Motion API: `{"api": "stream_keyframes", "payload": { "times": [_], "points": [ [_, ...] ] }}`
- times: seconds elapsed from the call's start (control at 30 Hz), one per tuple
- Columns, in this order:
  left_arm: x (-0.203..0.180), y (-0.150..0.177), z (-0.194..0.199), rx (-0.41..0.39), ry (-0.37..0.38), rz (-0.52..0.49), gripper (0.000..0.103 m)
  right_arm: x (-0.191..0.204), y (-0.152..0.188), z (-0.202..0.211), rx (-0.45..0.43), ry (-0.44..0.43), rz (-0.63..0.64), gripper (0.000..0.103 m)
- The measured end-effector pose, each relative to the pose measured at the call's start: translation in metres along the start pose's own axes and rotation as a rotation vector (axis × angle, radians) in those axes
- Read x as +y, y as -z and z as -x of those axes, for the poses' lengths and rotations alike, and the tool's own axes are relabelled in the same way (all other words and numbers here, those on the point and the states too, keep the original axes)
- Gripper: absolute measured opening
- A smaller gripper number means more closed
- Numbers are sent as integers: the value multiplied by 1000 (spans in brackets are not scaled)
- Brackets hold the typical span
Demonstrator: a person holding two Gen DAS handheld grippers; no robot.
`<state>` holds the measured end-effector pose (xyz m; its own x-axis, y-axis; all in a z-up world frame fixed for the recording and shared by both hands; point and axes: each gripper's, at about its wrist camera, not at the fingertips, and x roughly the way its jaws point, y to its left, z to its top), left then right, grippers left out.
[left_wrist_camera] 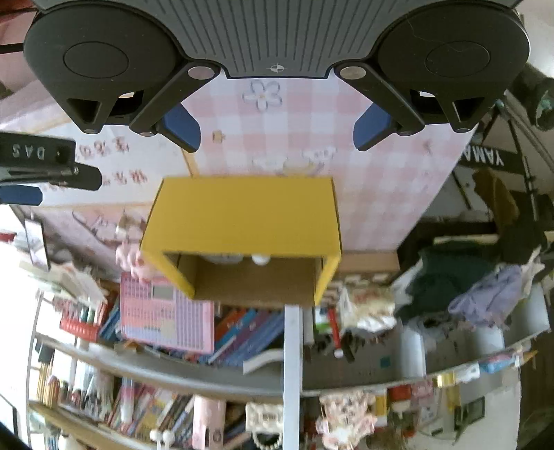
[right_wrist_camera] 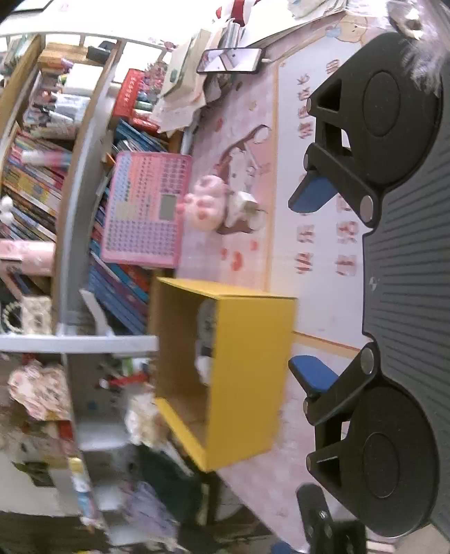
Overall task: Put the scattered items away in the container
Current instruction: 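Withdraw both tools and move them toward the white charger and pink plush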
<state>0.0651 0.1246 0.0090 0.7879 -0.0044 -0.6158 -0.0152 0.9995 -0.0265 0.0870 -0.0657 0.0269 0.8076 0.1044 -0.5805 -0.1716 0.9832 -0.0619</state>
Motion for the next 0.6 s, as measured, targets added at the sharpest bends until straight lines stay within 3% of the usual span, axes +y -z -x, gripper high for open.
{"api": "stream_keyframes", "payload": {
  "times": [0.23, 0.6],
  "points": [
    [-4, 8, -5, 47, 30, 22, 97, 0, 10, 1, 54, 6, 36, 91],
    [-40, 10, -26, 120, 115, -46, 97, -34, 27, -1, 114, 64, -12, 93]
  ]
}}
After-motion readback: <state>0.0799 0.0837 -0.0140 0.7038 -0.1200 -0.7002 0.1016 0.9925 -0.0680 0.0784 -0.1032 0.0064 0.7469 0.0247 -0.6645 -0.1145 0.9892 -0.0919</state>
